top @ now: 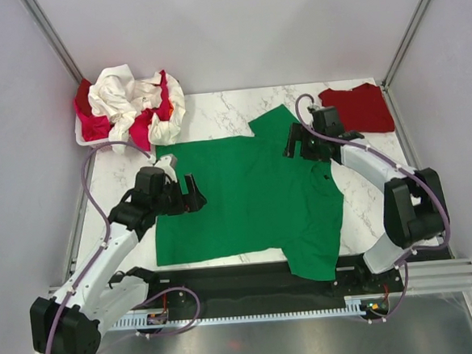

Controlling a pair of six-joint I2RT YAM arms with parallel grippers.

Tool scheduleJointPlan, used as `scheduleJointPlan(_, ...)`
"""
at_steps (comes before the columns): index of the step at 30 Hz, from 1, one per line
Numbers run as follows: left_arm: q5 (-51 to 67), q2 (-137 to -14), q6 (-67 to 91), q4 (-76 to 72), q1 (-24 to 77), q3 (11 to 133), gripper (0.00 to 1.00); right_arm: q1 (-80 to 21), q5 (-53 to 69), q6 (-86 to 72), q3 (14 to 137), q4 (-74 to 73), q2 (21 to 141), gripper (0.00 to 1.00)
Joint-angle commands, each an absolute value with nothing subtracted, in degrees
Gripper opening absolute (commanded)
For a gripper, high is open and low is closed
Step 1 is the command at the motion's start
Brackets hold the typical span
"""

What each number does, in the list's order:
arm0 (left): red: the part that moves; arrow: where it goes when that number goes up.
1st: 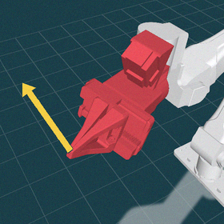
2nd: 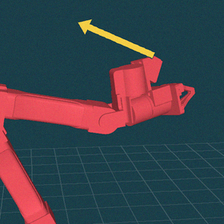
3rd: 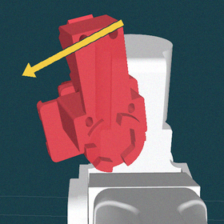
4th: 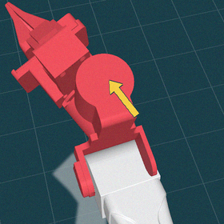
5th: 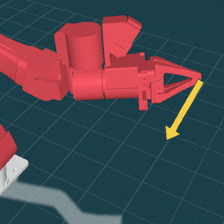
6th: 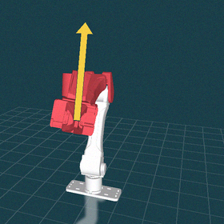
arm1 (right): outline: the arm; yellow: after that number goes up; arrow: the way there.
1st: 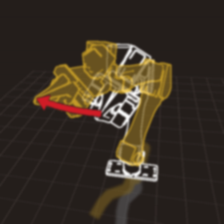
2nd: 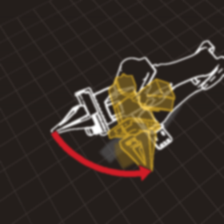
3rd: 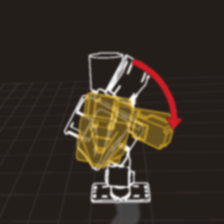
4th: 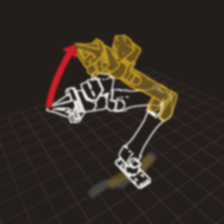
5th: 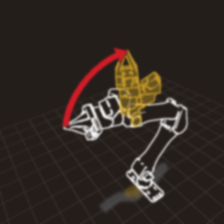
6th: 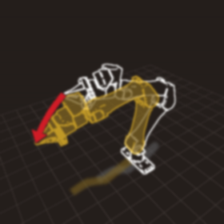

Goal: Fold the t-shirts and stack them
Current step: Flatten the tshirt out

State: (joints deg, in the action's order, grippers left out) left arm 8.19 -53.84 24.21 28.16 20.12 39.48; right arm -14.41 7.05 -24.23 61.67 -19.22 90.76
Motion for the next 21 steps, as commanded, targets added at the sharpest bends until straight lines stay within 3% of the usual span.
scheduleJointPlan(1,9.4,-52.04,27.6,26.81,20.92,38.58,0.96,-14.5,12.03,-26.53,72.47,-11.6,97.8,0.98)
scheduleJointPlan(8,11.33,-46.5,23.21,32.6,21.01,44.2,1.0,-14.5,14.77,-27.86,88.49,-10.46,117.12,0.93)
scheduleJointPlan(21,6.42,-36.3,20.21,32.52,21.01,41.57,1.0,-12.31,10.73,-27.68,116.87,-17.31,144.39,0.91)
